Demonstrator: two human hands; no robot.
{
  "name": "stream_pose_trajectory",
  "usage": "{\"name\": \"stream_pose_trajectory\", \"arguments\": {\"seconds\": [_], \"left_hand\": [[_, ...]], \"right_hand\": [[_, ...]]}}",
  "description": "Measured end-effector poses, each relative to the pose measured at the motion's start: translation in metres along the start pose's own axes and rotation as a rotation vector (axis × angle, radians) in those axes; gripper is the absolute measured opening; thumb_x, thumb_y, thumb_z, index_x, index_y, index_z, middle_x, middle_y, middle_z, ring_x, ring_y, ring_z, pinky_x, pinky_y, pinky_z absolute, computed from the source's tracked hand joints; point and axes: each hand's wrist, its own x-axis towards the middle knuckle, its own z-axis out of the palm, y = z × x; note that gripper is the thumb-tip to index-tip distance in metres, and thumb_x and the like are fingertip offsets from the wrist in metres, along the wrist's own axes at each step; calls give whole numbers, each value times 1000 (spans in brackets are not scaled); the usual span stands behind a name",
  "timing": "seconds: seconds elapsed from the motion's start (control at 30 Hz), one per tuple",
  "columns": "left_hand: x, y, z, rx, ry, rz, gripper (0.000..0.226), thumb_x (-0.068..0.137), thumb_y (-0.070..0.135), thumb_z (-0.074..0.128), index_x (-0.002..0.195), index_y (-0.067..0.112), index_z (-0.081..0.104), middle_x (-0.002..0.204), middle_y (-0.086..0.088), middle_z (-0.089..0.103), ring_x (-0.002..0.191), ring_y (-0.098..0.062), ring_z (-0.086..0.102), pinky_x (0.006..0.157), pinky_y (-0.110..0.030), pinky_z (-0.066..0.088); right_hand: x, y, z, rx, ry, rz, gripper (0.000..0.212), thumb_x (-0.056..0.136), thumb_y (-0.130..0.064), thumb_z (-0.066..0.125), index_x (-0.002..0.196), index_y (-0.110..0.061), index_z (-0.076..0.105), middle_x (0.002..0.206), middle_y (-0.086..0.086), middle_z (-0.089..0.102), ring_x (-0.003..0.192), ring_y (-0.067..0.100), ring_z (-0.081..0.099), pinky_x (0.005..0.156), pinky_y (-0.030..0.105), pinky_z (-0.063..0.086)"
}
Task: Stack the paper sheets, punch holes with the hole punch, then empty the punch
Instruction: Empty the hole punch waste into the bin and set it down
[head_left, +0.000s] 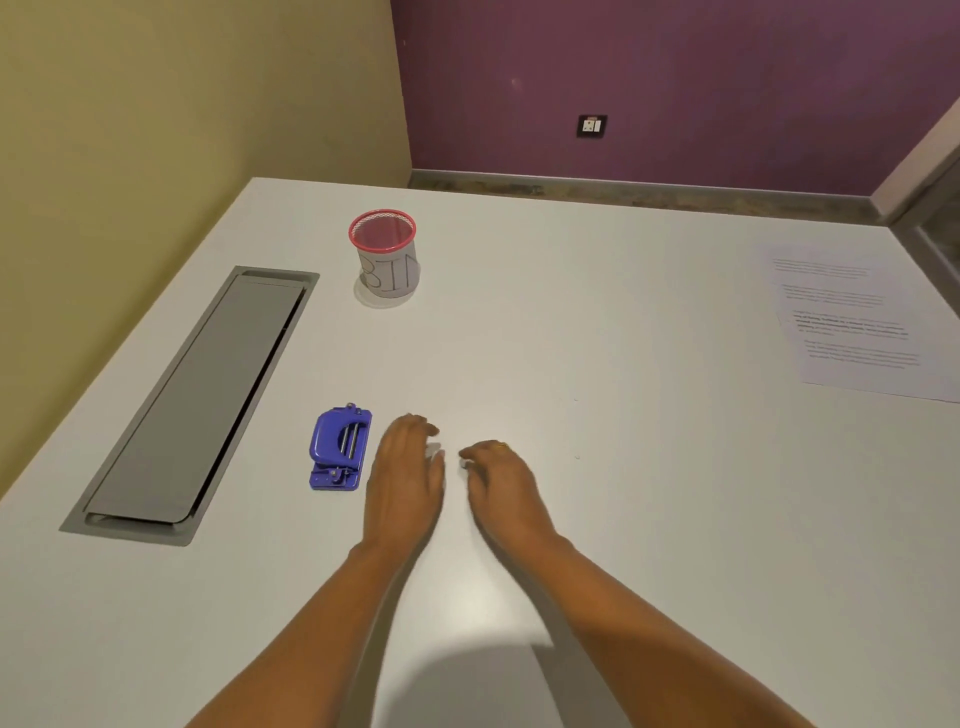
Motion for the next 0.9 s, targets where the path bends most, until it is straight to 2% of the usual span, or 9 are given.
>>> {"name": "stream_pose_trajectory", "arguments": {"seconds": [0.1, 0.2, 0.27, 0.33, 0.4, 0.5, 0.6, 0.7, 0.9], "left_hand": [[-9, -1, 17, 60, -103, -19, 31, 93, 16, 50, 122, 8, 54, 140, -5, 48, 139, -21, 31, 111, -38, 33], [-14, -5, 26, 127, -161, -25, 37, 95, 20, 45, 131, 9, 49, 147, -6, 41, 144, -20, 22, 119, -35, 14], [-14, -8, 28, 187, -168, -31, 41, 96, 22, 42, 135, 11, 44, 150, -5, 37, 144, -21, 20, 119, -35, 10], [-15, -8, 30, 229, -159, -35, 43, 96, 24, 41, 137, 12, 42, 150, -4, 35, 144, -22, 20, 118, -37, 10], [-14, -8, 31, 244, -147, -40, 43, 95, 25, 41, 137, 13, 43, 150, -3, 36, 144, -22, 21, 118, -37, 11], [-14, -8, 32, 253, -139, -46, 42, 95, 25, 43, 135, 13, 44, 149, -3, 38, 143, -22, 24, 118, -39, 13], [-14, -7, 32, 248, -133, -51, 42, 94, 24, 44, 134, 13, 46, 148, -4, 40, 142, -23, 26, 118, -39, 14], [-14, -7, 31, 252, -136, -54, 42, 94, 24, 43, 135, 13, 45, 148, -4, 40, 142, -23, 26, 118, -39, 14], [-14, -7, 31, 257, -140, -61, 42, 94, 24, 44, 134, 13, 46, 148, -3, 40, 142, -23, 26, 118, -39, 14]], "right_hand": [[-7, 28, -22, -84, 77, 32, 29, 92, -6, 45, 115, -5, 63, 119, 7, 63, 113, 19, 55, 95, 16, 33], [-18, 51, -41, -113, 109, 65, 28, 93, -5, 45, 115, -4, 62, 120, 6, 61, 114, 20, 53, 95, 18, 34], [-25, 62, -51, -94, 153, 97, 29, 93, -7, 46, 118, -6, 60, 123, 5, 59, 116, 19, 52, 96, 15, 33], [-29, 71, -59, -54, 203, 160, 30, 92, -10, 50, 121, -7, 58, 123, 4, 57, 116, 17, 52, 98, 16, 33], [-28, 77, -66, 0, 252, 244, 31, 89, -12, 57, 120, -6, 58, 114, 7, 58, 102, 16, 55, 96, 19, 40], [-23, 83, -71, 45, 281, 293, 25, 83, -10, 66, 108, -5, 64, 91, 6, 56, 76, 8, 49, 75, 4, 41], [-17, 84, -71, 105, 268, 321, 22, 80, -9, 70, 101, -6, 67, 84, 1, 53, 72, 8, 49, 65, 2, 38], [-12, 83, -68, 129, 272, 327, 20, 78, -9, 72, 97, -6, 69, 79, -3, 52, 70, 6, 50, 67, 4, 39], [-2, 82, -68, 161, 297, 384, 10, 77, -10, 73, 85, -5, 72, 76, 3, 61, 73, 14, 56, 75, 20, 43]]}}
